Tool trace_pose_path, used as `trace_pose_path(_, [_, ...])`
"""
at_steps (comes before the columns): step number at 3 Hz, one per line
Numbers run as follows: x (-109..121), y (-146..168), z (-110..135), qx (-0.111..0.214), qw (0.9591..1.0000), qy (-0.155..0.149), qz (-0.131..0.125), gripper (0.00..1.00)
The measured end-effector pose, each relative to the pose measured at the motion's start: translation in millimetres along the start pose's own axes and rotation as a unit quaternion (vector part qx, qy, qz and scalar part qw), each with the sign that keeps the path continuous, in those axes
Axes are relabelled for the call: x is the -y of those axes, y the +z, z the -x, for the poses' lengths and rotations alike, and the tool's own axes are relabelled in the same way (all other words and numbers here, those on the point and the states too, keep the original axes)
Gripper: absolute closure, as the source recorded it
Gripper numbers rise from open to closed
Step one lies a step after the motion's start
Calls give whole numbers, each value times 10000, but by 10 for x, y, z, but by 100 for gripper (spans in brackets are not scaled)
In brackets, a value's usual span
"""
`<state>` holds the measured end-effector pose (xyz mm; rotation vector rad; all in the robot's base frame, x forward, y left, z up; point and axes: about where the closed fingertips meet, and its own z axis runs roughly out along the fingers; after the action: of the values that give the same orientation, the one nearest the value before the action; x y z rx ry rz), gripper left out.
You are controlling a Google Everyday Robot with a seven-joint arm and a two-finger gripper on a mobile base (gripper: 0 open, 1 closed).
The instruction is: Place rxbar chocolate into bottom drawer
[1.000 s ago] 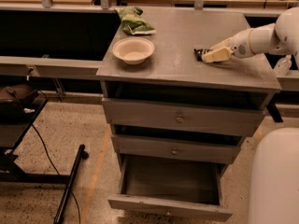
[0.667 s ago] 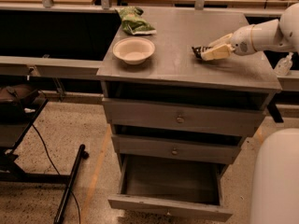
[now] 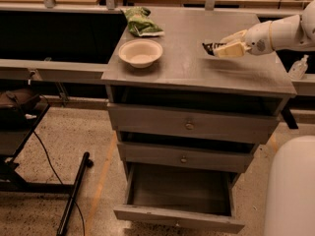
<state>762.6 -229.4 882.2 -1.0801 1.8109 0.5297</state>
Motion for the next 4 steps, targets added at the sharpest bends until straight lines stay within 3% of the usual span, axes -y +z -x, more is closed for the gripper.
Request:
trace_pose_path(1, [7, 1, -55, -70, 10000, 14, 17, 89])
trace_pose_path(2, [-2, 14, -93, -124, 9999, 24, 63, 100])
trace_pose_path(3, [-4, 14, -94, -126, 9999, 25, 66, 100])
trace_pose_path(4, [-38, -191, -64, -109, 9997, -141, -154, 100])
